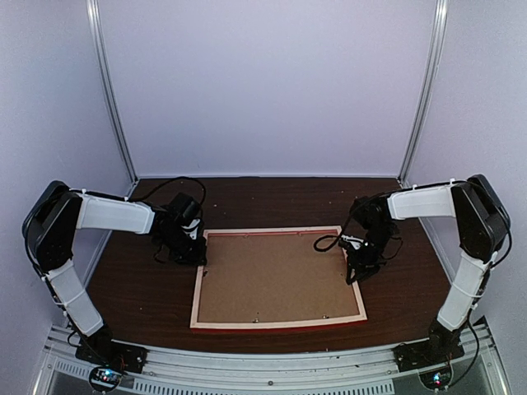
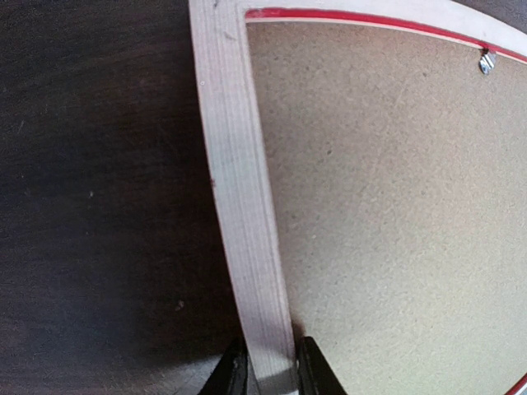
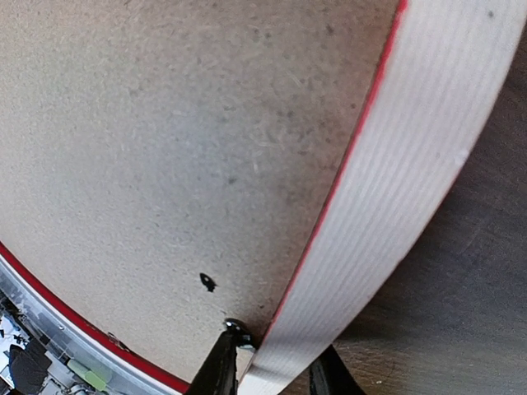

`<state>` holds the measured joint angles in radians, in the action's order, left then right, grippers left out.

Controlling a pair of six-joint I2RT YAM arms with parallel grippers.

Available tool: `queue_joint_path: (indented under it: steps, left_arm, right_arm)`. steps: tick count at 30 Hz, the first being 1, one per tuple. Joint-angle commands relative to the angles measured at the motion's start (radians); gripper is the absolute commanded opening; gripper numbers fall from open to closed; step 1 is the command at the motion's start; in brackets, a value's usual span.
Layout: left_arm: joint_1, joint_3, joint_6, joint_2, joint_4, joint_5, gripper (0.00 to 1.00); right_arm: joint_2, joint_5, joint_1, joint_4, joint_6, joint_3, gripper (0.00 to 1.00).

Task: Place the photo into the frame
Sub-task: Press the fastener onto the backboard.

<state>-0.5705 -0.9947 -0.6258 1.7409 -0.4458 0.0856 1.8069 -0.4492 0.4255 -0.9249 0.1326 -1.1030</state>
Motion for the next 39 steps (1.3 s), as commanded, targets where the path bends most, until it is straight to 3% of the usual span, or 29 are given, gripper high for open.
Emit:
queue_joint_path:
  steps: [1,6,12,16,39]
  left_arm:
    - [-0.008,0.021,0.017,-0.003,-0.037,-0.011,0.23]
    - [-0.008,0.021,0.017,-0.001,-0.037,-0.011,0.23]
    - [-0.008,0.015,0.020,-0.003,-0.036,-0.009,0.23]
    - [-0.008,0.014,0.020,-0.001,-0.037,-0.010,0.23]
    - [-0.008,0.016,0.020,0.003,-0.037,-0.012,0.23]
  right_arm:
    - [0.048,0.017,0.002,0.020,-0.025,0.004,0.22]
    - [0.046,-0.017,-0.006,0.023,-0.031,-0.007,0.25]
    - [0.042,-0.036,-0.015,0.025,-0.023,-0.021,0.40]
    - [0.035,-0.029,-0.014,0.017,-0.022,-0.019,0.44]
    - [0.035,0.016,-0.040,-0.014,-0.037,-0.023,0.27]
